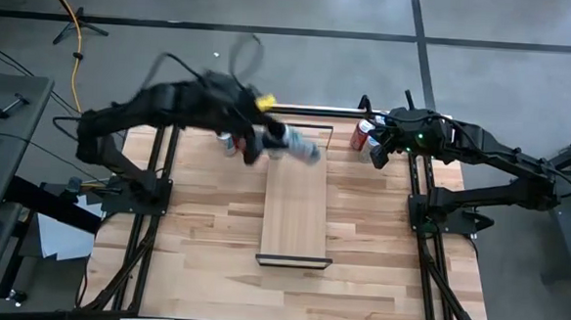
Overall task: Place canned beverage on shelf
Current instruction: Put the left white-pink soda can on the shelf aligned with the other white-pink soda can
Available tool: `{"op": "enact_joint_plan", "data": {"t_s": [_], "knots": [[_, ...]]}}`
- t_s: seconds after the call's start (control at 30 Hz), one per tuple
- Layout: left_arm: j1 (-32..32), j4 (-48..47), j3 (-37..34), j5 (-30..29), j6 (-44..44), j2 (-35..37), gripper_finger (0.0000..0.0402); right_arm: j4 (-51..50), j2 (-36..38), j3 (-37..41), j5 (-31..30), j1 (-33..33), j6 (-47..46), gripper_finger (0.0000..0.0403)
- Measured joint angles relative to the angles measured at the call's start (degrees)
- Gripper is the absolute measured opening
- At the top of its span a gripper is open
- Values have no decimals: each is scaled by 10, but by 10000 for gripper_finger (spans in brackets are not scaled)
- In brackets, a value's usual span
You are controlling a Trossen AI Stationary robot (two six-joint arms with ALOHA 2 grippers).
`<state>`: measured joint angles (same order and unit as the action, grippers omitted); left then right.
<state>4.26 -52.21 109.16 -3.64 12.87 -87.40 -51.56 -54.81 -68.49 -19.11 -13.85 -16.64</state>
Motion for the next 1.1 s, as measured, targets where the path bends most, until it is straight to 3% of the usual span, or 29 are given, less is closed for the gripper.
{"op": "enact_joint_plan", "data": {"t_s": [0.17,0.6,1.1], "knots": [[-23,-68,0,2,-23,-67,189,0,0,0,0,0,-1,0],[1,-114,0,-18,-50,-230,190,-1,0,0,12,0,-14,0],[18,-82,1,-9,-56,-244,211,-9,0,0,13,0,-11,0]]}}
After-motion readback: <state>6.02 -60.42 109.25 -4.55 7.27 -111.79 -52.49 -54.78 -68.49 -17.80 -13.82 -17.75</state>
